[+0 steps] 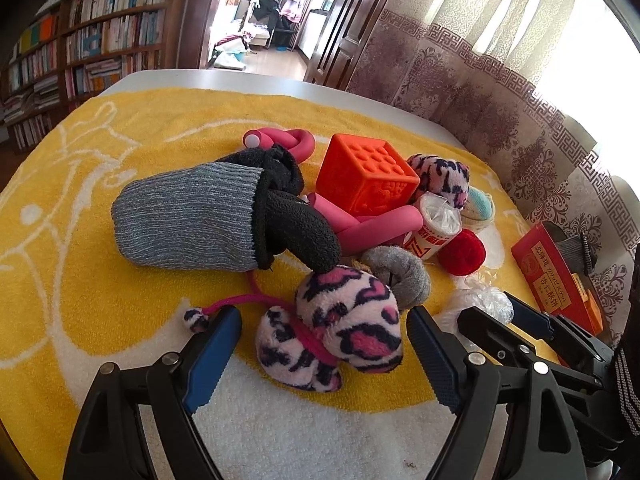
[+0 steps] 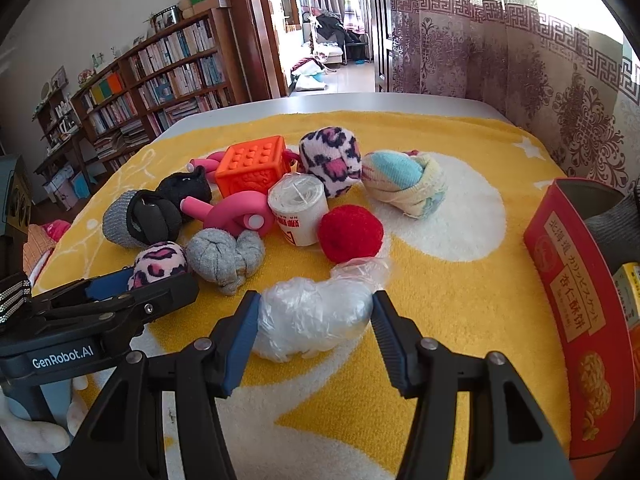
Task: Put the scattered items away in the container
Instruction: 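Grasp the clear plastic bundle with right tool while left tool grasps the pink leopard plush, then carry the leopard plush with left tool while right tool lowers the plastic bundle into the tin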
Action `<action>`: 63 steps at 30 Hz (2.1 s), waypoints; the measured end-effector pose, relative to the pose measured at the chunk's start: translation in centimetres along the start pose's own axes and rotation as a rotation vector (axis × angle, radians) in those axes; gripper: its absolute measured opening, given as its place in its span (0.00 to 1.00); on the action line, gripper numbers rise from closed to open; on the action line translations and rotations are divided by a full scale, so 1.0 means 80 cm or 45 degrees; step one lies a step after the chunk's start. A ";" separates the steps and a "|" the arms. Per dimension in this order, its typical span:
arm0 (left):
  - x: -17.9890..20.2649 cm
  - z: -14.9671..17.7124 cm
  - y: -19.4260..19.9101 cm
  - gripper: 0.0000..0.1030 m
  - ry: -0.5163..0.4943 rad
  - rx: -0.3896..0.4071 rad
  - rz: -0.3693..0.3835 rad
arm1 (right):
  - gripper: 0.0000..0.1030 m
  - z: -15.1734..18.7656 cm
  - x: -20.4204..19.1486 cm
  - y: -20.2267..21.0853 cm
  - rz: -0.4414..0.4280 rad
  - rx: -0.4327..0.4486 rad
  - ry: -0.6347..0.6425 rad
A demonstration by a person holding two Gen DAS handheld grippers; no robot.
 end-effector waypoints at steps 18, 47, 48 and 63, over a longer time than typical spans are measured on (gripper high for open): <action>0.008 0.005 0.032 0.62 -0.042 0.148 0.000 | 0.58 0.000 0.002 0.016 0.002 0.070 -0.040; 0.016 0.013 0.046 0.62 -0.064 0.231 -0.083 | 0.58 0.001 0.036 0.045 0.095 0.230 -0.197; 0.016 0.013 0.047 0.62 -0.061 0.235 -0.084 | 0.58 0.003 0.037 0.047 0.099 0.234 -0.201; 0.072 0.022 0.061 0.62 -0.131 0.251 -0.052 | 0.58 0.035 0.081 0.099 0.133 0.344 -0.283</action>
Point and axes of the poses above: each gripper's, at about its wrist camera, not at the fingertips, and y roughly against the way its jaws point, x to its right, z to its underside, the point moved 3 cm from there along -y, roughly the way its jaws point, and after that the axes turned 13 degrees about -x, right-handed, at the moved point
